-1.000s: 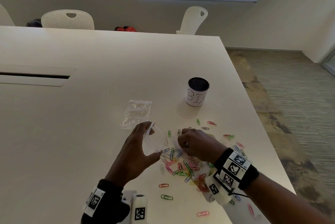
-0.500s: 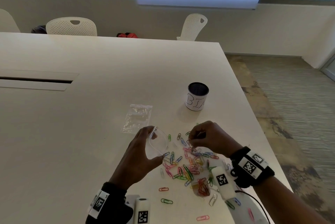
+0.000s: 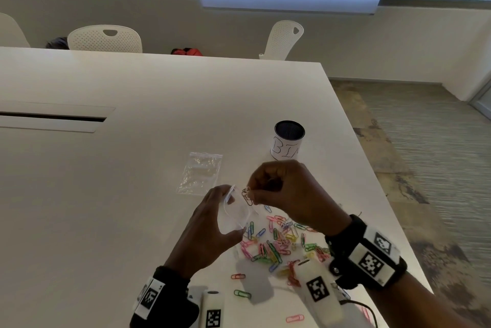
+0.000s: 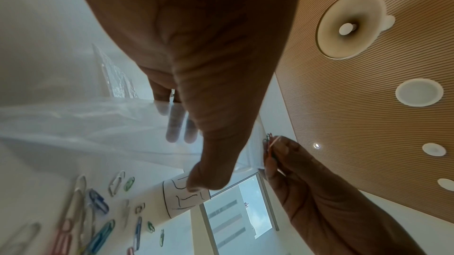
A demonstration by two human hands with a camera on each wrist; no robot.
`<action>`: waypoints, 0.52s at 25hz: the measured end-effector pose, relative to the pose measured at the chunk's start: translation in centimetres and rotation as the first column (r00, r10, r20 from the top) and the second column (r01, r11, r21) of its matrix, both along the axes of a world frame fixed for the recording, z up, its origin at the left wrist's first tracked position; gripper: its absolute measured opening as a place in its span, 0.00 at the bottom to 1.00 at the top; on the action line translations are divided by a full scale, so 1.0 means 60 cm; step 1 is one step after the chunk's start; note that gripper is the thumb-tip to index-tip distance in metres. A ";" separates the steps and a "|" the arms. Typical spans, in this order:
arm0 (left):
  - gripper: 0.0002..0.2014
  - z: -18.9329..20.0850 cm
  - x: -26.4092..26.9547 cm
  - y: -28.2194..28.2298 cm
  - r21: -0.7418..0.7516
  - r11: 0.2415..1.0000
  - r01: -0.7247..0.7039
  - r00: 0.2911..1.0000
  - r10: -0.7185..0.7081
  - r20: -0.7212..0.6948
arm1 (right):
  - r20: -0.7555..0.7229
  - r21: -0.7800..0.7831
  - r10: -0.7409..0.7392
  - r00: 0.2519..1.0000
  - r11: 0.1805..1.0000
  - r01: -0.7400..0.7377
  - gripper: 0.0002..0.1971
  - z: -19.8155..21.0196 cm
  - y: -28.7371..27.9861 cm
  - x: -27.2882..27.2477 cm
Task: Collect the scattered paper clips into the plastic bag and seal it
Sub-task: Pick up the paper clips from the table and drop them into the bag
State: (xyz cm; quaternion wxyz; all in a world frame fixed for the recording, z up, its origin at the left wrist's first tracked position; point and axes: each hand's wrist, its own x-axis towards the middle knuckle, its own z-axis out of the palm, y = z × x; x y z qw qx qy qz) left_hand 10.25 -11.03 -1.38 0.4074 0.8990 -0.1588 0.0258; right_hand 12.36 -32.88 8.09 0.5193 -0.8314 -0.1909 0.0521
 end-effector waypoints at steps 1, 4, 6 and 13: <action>0.36 0.001 0.000 -0.001 0.000 1.000 -0.003 1.000 0.003 0.002 | 0.060 -0.059 0.011 0.998 0.998 -0.008 0.06 -0.001 0.009 0.000; 0.36 0.003 -0.002 -0.001 -0.001 1.000 -0.010 1.000 0.010 -0.001 | 0.152 -0.150 0.061 0.987 0.988 -0.038 0.08 -0.001 0.024 0.002; 0.35 0.002 -0.003 0.002 -0.013 1.000 -0.012 1.000 0.012 0.006 | 0.169 -0.144 0.063 0.984 0.989 -0.039 0.08 0.003 0.025 0.006; 0.36 0.000 -0.004 0.028 -0.038 0.998 -0.053 0.999 0.053 -0.008 | 0.092 -0.287 -0.103 0.990 0.950 0.126 0.05 -0.084 -0.010 0.088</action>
